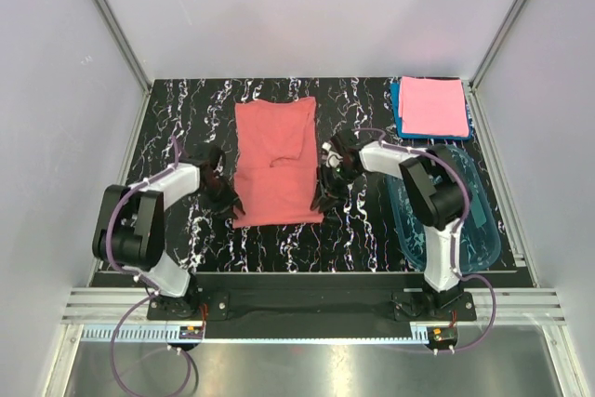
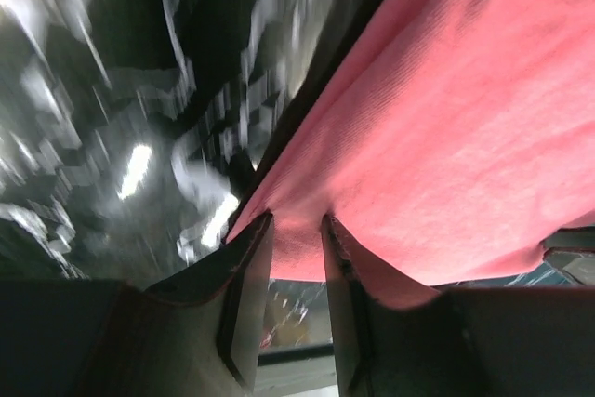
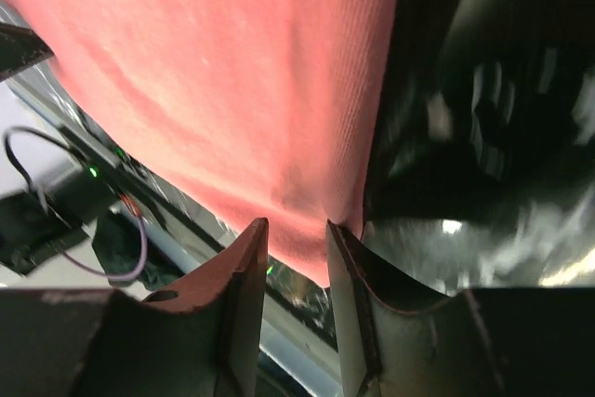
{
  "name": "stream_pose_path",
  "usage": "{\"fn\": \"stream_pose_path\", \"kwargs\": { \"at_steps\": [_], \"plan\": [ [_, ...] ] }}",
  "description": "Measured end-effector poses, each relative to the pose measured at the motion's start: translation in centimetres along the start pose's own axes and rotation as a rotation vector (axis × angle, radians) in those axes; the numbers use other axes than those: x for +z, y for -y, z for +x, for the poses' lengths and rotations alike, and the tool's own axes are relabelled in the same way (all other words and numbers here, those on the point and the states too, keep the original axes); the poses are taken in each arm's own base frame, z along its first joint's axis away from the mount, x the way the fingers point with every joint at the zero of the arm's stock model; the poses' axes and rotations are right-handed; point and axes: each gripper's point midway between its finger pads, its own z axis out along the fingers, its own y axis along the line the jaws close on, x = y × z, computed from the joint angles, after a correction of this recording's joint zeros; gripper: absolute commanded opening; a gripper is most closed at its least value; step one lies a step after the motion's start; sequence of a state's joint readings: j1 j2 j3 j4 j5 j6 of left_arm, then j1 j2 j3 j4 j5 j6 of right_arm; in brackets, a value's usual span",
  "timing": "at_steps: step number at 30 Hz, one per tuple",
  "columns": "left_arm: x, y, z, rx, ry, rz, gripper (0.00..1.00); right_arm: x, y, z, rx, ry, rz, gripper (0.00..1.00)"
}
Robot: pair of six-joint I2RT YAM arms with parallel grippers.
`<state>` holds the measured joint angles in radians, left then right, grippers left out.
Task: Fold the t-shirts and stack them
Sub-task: Fold the tshirt
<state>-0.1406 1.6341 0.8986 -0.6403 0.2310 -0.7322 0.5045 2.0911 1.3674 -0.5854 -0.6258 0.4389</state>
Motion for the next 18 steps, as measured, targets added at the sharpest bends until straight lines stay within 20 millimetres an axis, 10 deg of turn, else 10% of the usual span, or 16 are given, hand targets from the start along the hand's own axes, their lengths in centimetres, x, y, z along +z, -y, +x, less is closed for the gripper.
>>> {"fn": "stream_pose_path", "kwargs": {
  "at_steps": [8,10,13,18],
  "plan": [
    [-2.1,-3.1,8.1,0.041,-0.051,-0.014,0.55,-2.4,2.8,8.9,0.045,-0.025,0.058,0.49],
    [-3.6,-3.4,8.6,0.045,-0.027,0.0,0.62,-3.4,2.9,10.1,0.055,-0.005,0.071,0.55],
    [-5.7,-3.0,8.7,0.06,0.03,0.051,0.7,-4.9,2.3,11.0,0.067,0.042,0.058,0.99],
    [-5.8,-3.3,9.9,0.04,0.024,0.099,0.7,-5.4,2.6,12.4,0.101,0.102,0.025,1.0]
  ]
}}
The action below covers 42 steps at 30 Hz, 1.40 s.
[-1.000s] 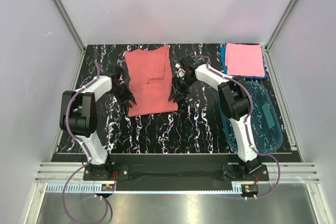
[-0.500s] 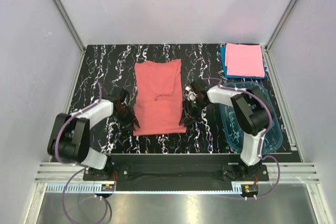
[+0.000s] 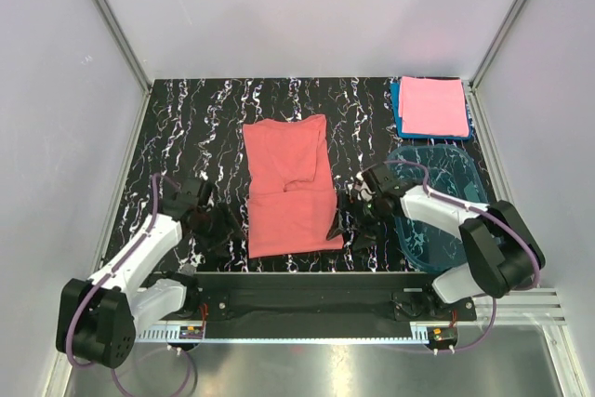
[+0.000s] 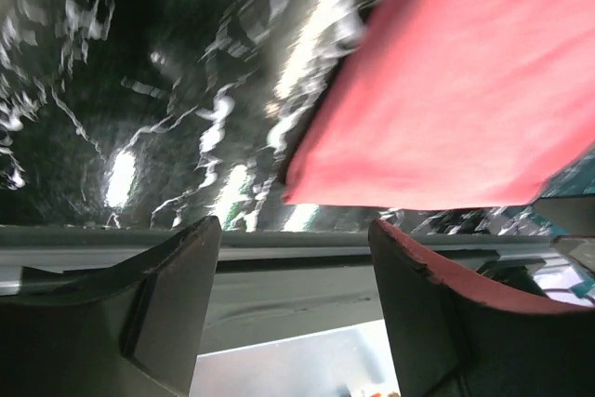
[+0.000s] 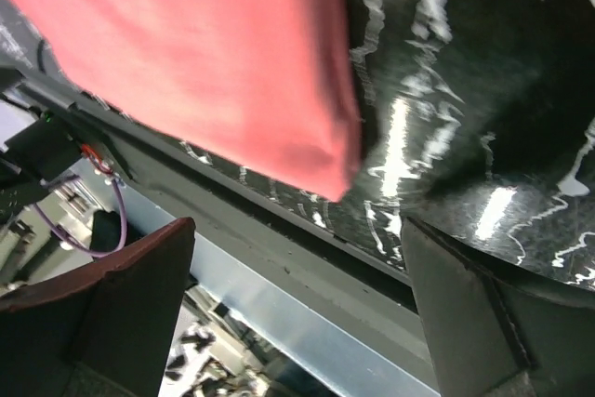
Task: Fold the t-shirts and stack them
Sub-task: Fold the tshirt
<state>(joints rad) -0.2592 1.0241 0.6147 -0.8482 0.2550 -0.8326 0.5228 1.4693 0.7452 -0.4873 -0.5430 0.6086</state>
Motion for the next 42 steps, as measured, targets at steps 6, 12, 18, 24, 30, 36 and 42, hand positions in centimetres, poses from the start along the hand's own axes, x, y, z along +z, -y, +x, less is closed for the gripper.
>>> {"fn": "stream_pose_path", "kwargs": {
  "at_steps": [6,12,18,24,30,36,42],
  "plan": [
    [2.7,-3.4,3.6,-0.129,-0.112,-0.061,0.66,1.1,1.3,1.3,0.121,-0.003,0.003,1.0],
    [3.3,-2.6,3.0,-0.205,-0.088,-0.035,0.63,1.6,0.6,0.6,0.176,0.044,-0.04,0.89],
    [3.8,-1.5,2.7,-0.265,-0.088,-0.001,0.66,2.4,0.9,0.2,0.223,0.079,-0.052,0.67],
    [4.3,-0.4,3.1,-0.326,-0.115,0.016,0.67,2.7,0.8,0.0,0.249,0.096,-0.064,0.55],
    [4.5,-0.2,3.6,-0.382,-0.132,-0.002,0.63,3.0,1.0,-0.3,0.275,0.102,-0.05,0.55],
    [5.0,-0.1,4.1,-0.432,-0.163,-0.008,0.49,3.3,0.7,-0.7,0.284,0.098,-0.048,0.54],
    [5.6,0.5,3.8,-0.4,-0.191,-0.016,0.09,4.0,0.7,-1.3,0.277,0.096,-0.046,0.22]
  ]
}}
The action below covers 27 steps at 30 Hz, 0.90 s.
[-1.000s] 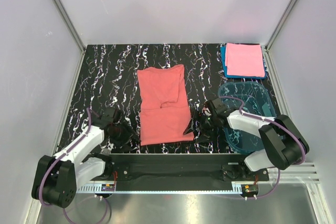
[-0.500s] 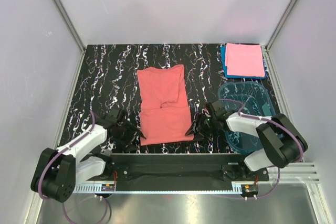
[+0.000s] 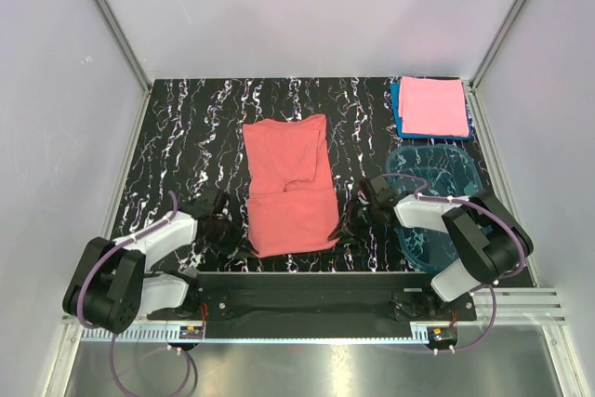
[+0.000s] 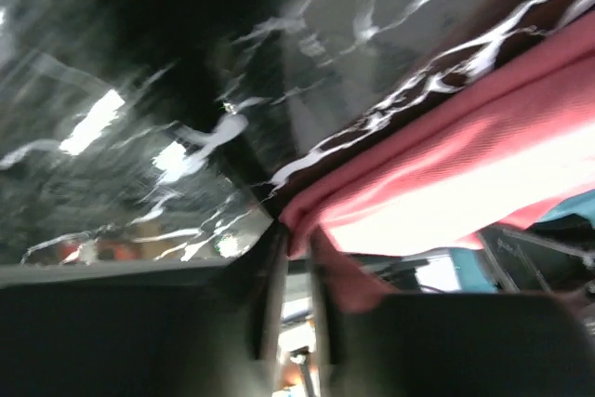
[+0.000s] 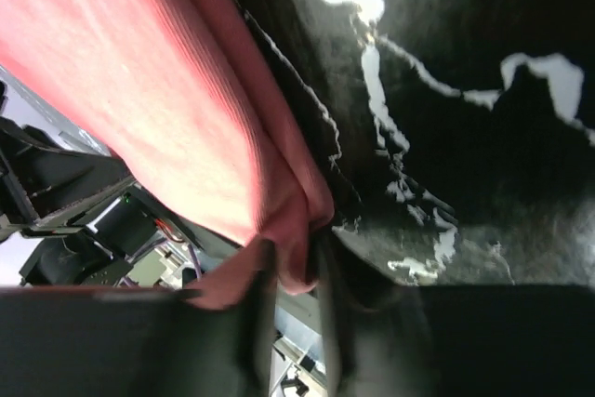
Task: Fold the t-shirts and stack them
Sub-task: Fold the tshirt
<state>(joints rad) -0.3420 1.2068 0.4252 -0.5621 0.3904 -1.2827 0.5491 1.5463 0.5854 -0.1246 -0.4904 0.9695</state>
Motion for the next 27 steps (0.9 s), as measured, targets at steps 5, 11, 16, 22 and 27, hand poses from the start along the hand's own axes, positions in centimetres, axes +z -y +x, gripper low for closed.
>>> {"fn": "stream_pose_path", "kwargs": {
  "at_steps": [5,11,16,22,27],
  "plan": [
    [-0.3,0.7,-1.1,0.117,0.055,-0.017,0.0,0.4,0.1,0.0,-0.028,-0.004,0.008,0.02],
    [-1.9,0.3,-1.2,0.255,0.151,-0.031,0.0,-0.1,0.3,1.3,-0.122,0.018,0.067,0.0],
    [-4.1,-0.6,0.7,0.341,0.17,0.017,0.0,-1.7,0.1,4.4,-0.189,0.001,0.091,0.0],
    [-6.1,-2.9,2.4,0.358,0.171,0.067,0.0,-4.0,-1.0,8.4,-0.227,-0.016,0.055,0.0],
    [-7.8,-3.2,3.2,0.344,0.161,0.064,0.0,-5.7,-1.6,9.0,-0.209,0.005,0.048,0.0]
  ]
}}
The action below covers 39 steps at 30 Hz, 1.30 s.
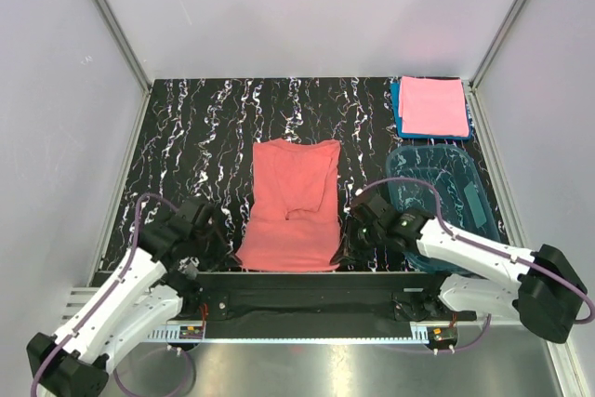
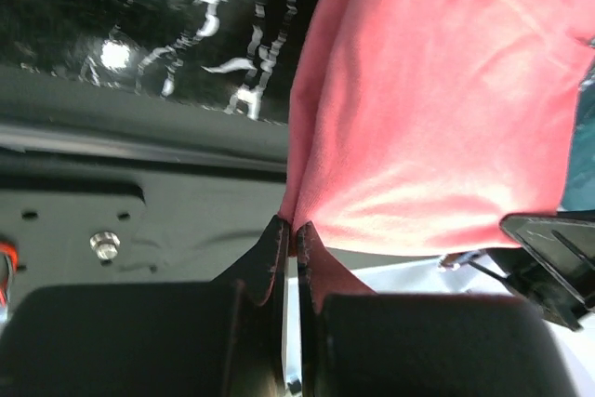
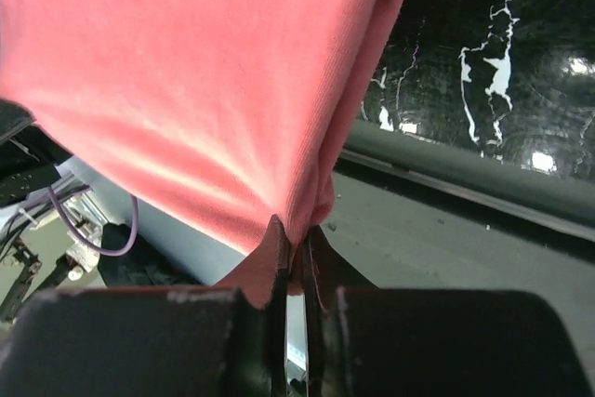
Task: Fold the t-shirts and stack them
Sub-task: Fold the tshirt
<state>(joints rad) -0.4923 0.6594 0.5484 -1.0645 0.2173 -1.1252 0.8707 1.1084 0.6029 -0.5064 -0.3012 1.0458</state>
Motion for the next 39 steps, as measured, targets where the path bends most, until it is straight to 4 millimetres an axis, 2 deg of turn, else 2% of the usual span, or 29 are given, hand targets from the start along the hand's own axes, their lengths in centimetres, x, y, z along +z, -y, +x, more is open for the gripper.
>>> {"fn": "stream_pose_path", "kwargs": {
  "at_steps": [2,5,8,10,13,18,26,27,28,30,32,33,34,35,39],
  "plan": [
    [-1.1,1.1,-0.3,0.004,-0.002,-0.01,0.0,-0.7,-0.7,-0.5,-0.002,0.012,0.017,0.0],
    [-2.7,3.9,-1.8,0.028,0.017,-0.029,0.0,-1.7,-2.7,-2.2,-0.02,0.037,0.031,0.0],
    [-3.5,6.5,-3.9,0.052,0.046,-0.043,0.0,-2.5,-4.3,-5.4,-0.028,0.078,0.038,0.0],
    [-3.5,8.1,-5.8,0.05,0.059,-0.056,0.0,-3.1,-4.4,-8.2,-0.007,0.116,0.041,0.0],
    [-3.2,10.0,-8.7,0.046,0.066,-0.076,0.0,-3.7,-4.3,-11.9,0.015,0.142,0.062,0.0],
    [-2.3,13.5,-14.1,0.067,0.073,-0.09,0.0,-3.0,-6.0,-17.5,-0.032,0.139,0.061,0.0],
    [0.6,17.2,-20.5,0.106,0.038,-0.088,0.0,-1.8,-6.1,-24.1,-0.015,0.11,0.044,0.01],
    [1.1,17.4,-21.1,0.107,0.033,-0.082,0.06,-1.7,-6.1,-24.9,-0.01,0.109,0.038,0.06],
    [1.5,17.6,-21.7,0.108,0.029,-0.08,0.08,-1.6,-6.2,-25.8,-0.006,0.107,0.027,0.14],
    [2.4,17.9,-23.1,0.104,0.016,-0.077,0.28,-1.2,-6.2,-27.6,-0.001,0.108,0.006,0.35],
    [3.6,18.5,-25.0,0.097,0.009,-0.07,0.36,-0.4,-6.1,-30.0,0.01,0.109,-0.017,0.44],
    [4.3,18.8,-26.2,0.092,0.005,-0.071,0.43,0.0,-6.0,-31.2,0.011,0.116,-0.024,0.49],
    [5.2,19.3,-27.8,0.093,0.015,-0.062,0.45,0.5,-5.7,-32.6,0.021,0.119,-0.033,0.58],
    [6.3,19.8,-29.7,0.087,0.025,-0.053,0.53,1.1,-5.4,-34.1,0.031,0.126,-0.045,0.62],
    [6.5,20.6,-33.6,0.074,0.084,-0.014,0.54,2.0,-3.8,-39.8,0.053,0.171,-0.06,0.6]
  ]
}}
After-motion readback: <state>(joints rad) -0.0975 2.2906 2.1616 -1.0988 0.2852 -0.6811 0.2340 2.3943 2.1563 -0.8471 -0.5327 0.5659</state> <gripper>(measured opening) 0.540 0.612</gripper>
